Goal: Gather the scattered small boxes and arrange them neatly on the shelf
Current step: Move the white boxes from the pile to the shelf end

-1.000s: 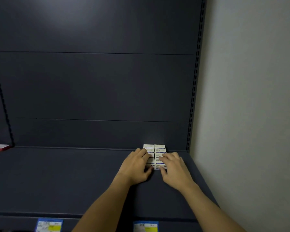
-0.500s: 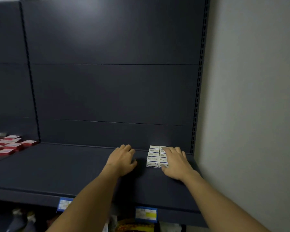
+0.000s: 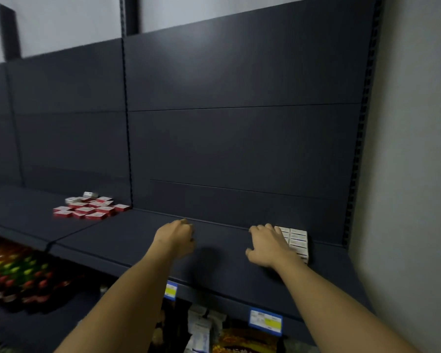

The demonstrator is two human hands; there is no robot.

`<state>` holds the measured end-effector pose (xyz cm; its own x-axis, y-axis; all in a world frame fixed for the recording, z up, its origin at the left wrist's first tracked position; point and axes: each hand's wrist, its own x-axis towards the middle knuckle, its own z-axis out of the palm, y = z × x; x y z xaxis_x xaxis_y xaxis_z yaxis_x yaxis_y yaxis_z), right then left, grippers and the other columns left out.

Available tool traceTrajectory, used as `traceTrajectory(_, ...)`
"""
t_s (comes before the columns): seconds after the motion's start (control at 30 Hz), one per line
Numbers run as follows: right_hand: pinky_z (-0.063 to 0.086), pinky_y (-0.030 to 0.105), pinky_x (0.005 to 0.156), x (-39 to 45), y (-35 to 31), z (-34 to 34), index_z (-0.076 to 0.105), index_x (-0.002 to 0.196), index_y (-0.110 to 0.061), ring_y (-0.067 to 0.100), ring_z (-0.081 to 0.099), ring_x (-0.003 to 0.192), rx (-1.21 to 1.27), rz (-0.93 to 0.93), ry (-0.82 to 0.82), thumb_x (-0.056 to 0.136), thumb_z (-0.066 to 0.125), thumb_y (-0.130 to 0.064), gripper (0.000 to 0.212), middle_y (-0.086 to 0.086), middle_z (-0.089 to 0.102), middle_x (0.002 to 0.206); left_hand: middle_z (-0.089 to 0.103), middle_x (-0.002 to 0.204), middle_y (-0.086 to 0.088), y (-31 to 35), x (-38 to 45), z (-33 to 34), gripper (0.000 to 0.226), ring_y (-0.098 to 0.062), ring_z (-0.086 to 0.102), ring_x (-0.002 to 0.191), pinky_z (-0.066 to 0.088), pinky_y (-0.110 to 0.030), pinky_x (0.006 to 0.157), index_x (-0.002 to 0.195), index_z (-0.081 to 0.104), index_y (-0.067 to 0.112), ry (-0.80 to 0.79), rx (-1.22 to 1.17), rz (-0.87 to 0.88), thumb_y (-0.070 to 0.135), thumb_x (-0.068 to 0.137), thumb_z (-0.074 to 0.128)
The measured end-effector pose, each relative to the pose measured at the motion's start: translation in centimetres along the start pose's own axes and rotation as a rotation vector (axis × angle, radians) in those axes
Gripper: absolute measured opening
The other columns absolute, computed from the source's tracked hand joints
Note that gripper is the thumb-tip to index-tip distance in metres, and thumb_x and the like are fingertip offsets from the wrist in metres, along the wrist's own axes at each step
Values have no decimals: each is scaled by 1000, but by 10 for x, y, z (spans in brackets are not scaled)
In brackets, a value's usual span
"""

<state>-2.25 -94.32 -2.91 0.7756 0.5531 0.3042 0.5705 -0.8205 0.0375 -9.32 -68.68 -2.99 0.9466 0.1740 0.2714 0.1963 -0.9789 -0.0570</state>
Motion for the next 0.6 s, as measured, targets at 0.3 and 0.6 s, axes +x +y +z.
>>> traceTrajectory(0.3,34,42,104,40,-94,-7,51,131,-12,28,47,122,30,-69,-4,92,53,-45,52,7,57,129,55,128,-3,-85,-26,-13,34,-29,58,112,46,-35,86,122,62,22,22,26,-90,39,96,47)
traceTrajectory(0.6,34,43,105,83,-201,-13,52,131,-12,29,47,123,70,-98,-20,92,56,-45,52,8,57,130,49,143,-2,-190,-43,-22,47,-28,55,123,49,-39,92,141,51,25,1,23,-119,39,96,51)
